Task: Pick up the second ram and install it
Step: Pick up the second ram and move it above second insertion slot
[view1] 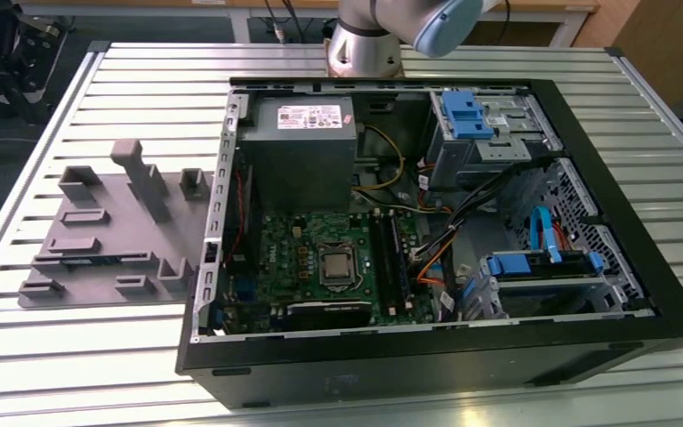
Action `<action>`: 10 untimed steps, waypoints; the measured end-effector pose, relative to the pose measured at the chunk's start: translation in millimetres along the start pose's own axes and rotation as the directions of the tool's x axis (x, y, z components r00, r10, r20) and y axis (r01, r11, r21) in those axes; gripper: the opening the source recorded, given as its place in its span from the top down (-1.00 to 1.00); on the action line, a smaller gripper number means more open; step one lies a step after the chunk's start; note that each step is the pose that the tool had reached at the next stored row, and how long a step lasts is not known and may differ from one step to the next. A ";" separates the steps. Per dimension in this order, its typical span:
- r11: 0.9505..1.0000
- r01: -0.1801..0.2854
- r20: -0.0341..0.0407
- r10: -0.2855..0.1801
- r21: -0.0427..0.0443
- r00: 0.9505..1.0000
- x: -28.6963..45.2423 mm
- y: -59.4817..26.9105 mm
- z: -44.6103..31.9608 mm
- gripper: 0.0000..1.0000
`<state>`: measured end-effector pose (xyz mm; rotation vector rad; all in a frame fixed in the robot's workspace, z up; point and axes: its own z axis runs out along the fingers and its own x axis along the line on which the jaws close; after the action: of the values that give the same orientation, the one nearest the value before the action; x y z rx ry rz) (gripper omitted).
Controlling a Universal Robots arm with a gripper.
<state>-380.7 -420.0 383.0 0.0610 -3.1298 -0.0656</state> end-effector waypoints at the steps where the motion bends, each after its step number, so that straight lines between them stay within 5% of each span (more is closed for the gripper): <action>1: 1.000 0.002 0.000 -0.002 0.000 1.000 0.0 0.0 0.0 0.79; 10: 1.000 0.018 -0.001 -0.018 0.000 1.000 0.0 0.0 0.0 0.79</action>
<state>-380.7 -420.0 383.1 0.0888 -3.1287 -0.0654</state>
